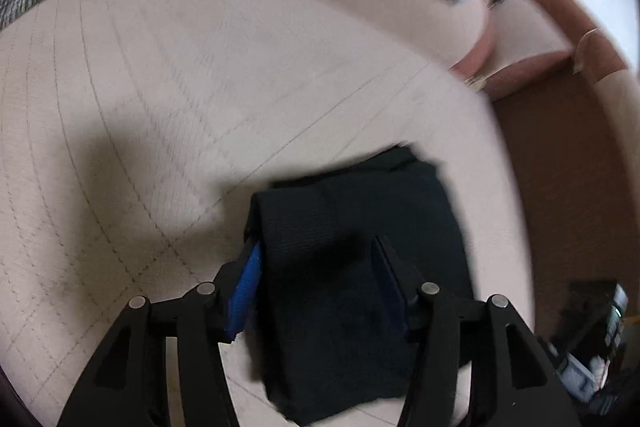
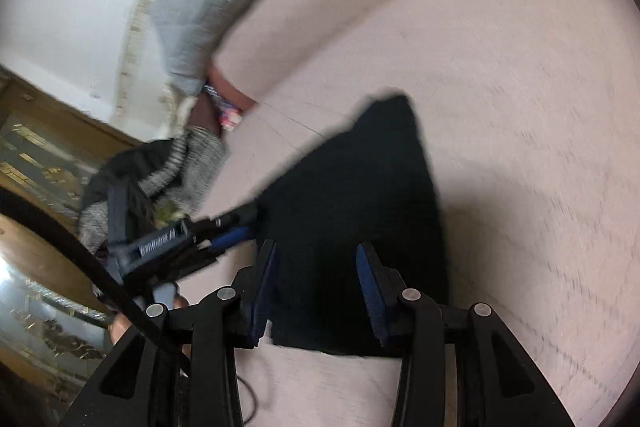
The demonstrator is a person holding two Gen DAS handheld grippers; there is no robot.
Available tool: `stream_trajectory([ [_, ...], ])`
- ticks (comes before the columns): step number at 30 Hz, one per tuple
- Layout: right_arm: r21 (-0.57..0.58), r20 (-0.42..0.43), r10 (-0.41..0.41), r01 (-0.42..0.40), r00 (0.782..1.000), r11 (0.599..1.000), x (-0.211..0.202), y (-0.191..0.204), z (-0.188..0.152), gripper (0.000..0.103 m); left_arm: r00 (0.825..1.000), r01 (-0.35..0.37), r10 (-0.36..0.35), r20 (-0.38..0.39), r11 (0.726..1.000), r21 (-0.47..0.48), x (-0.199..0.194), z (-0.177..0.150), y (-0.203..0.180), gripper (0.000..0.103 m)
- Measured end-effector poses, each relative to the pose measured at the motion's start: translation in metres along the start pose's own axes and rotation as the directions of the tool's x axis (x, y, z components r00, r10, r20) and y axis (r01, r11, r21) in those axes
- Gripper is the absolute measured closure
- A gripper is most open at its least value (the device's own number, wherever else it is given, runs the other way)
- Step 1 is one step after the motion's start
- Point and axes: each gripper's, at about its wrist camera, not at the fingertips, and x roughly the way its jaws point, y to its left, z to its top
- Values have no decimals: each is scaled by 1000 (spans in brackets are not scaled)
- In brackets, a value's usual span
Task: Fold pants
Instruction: 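Press the folded pants flat with the right gripper and release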
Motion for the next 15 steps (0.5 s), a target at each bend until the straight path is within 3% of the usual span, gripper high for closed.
stream_trajectory([
  [2, 2, -6, -35, 35, 999, 999, 9, -10, -8, 71, 1000, 10, -11, -19, 999, -47, 16, -5, 11, 42],
  [7, -59, 14, -65, 65, 998, 996, 7, 0, -6, 71, 998, 54, -55, -8, 994, -92, 3, -4, 23, 41],
  [9, -90, 51, -81, 85, 995, 992, -1, 10, -5, 67, 998, 54, -52, 18, 994, -100, -12, -6, 27, 41],
  [12, -101, 110, -128, 139, 986, 985, -21, 15, -15, 65, 997, -8, 15, 82, 996, -87, -41, -20, 22, 41],
  [15, -100, 143, -138, 153, 980, 983, -36, 16, -36, 65, 988, 13, -10, 154, 1000, -21, -66, -47, 3, 41],
])
